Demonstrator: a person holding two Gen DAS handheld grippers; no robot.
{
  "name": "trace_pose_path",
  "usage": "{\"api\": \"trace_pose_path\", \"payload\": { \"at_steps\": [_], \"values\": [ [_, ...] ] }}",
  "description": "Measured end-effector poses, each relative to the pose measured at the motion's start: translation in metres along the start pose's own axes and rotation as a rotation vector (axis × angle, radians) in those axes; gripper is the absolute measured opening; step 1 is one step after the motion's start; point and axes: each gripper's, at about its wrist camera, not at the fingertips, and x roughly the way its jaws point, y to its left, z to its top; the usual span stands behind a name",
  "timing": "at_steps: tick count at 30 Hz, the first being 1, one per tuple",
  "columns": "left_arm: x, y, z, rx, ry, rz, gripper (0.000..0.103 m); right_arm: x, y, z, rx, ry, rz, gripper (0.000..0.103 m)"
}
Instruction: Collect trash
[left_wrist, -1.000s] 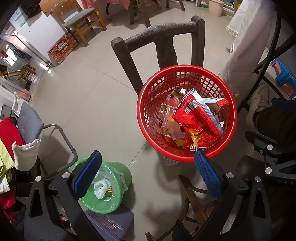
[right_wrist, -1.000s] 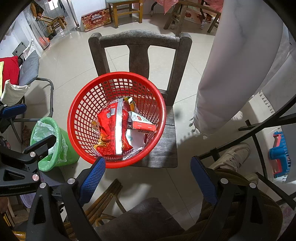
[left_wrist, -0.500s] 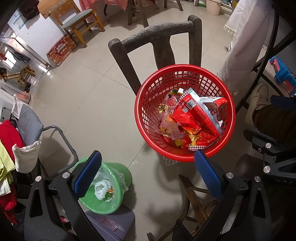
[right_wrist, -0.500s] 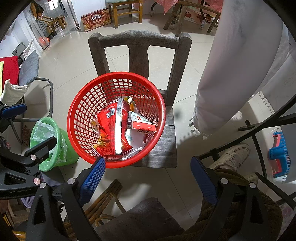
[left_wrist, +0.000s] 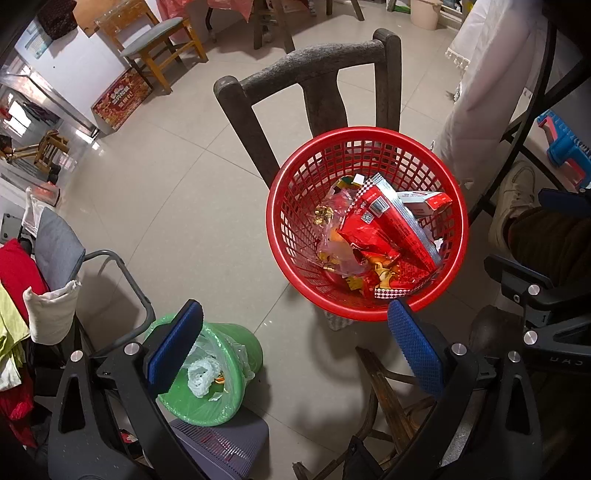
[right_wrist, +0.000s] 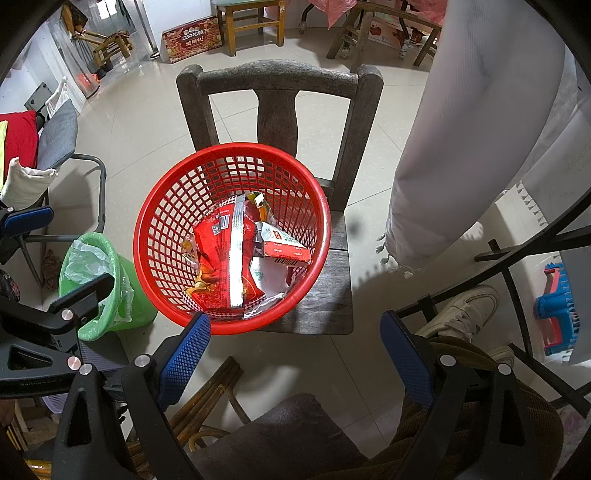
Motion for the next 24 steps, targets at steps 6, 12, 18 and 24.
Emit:
{"api": "trace_pose_path", "payload": {
  "at_steps": [6,12,18,24],
  "values": [
    [0.0007,-0.0012,0.0001,0.005,0.001,-0.001,0.096,-0.0004,-0.0025,0.0,-0.001,0.003,0.0,0.091],
    [0.0004,-0.0043,0.0001,0.016,-0.001,0.001,0.096,-0.0005,-0.0029,0.0007,0.001,0.001,0.0,0.091],
    [0.0008,-0.0027,0.0003,0.01,0.004,-0.001,0.096,-0.0007,-0.0021,0.0007,0.001,0.0,0.0,0.091],
    [0.0015,-0.0003,0.0008,0.002,0.009,0.0,0.096,-0.0007,-0.0009,0.0006,0.002,-0.001,0.0,0.091]
  ]
}}
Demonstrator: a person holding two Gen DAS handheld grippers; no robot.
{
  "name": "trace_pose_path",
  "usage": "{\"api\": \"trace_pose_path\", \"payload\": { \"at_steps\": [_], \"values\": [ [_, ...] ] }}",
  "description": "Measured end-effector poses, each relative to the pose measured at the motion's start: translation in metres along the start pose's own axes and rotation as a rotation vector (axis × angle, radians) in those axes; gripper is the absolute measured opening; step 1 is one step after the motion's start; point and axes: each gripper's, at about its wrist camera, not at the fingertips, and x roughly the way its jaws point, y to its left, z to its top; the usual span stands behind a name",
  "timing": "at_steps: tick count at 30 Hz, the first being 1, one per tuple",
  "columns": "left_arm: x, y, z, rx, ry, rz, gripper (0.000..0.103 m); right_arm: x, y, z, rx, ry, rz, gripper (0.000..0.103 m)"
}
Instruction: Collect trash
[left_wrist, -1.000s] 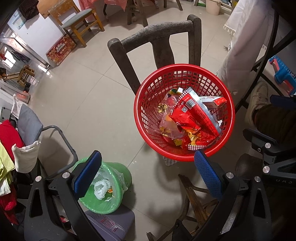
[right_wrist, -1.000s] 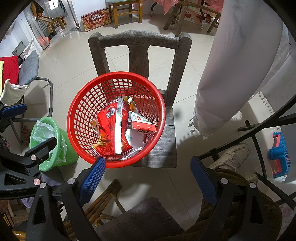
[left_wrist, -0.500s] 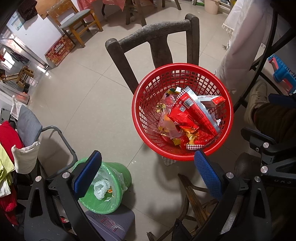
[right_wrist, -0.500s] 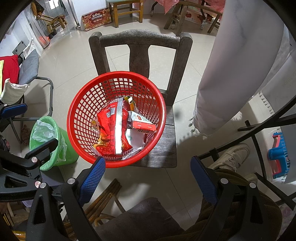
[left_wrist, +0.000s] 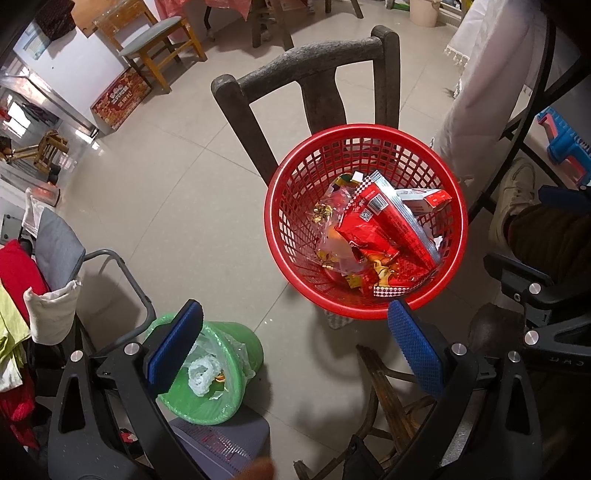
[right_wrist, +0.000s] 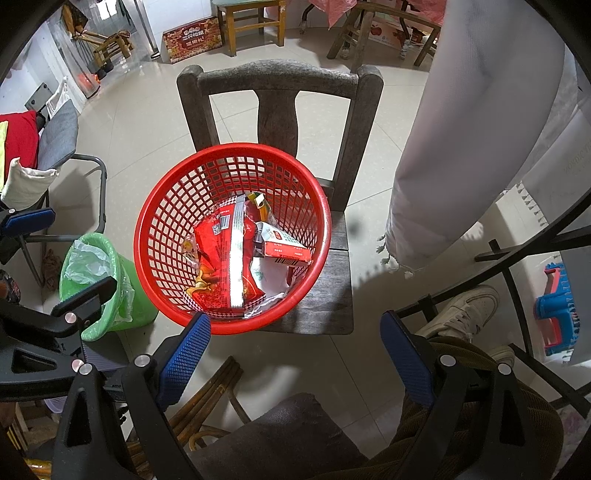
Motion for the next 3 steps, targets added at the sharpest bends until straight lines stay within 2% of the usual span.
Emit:
{"api": "trace_pose_path", "payload": {
  "at_steps": [3],
  "values": [
    [0.0004,0.0024,0.0006,-0.011,0.001,-0.005,0.096,0.0,0.0003,0.0001,0.0,0.0,0.0,0.091]
  ]
}}
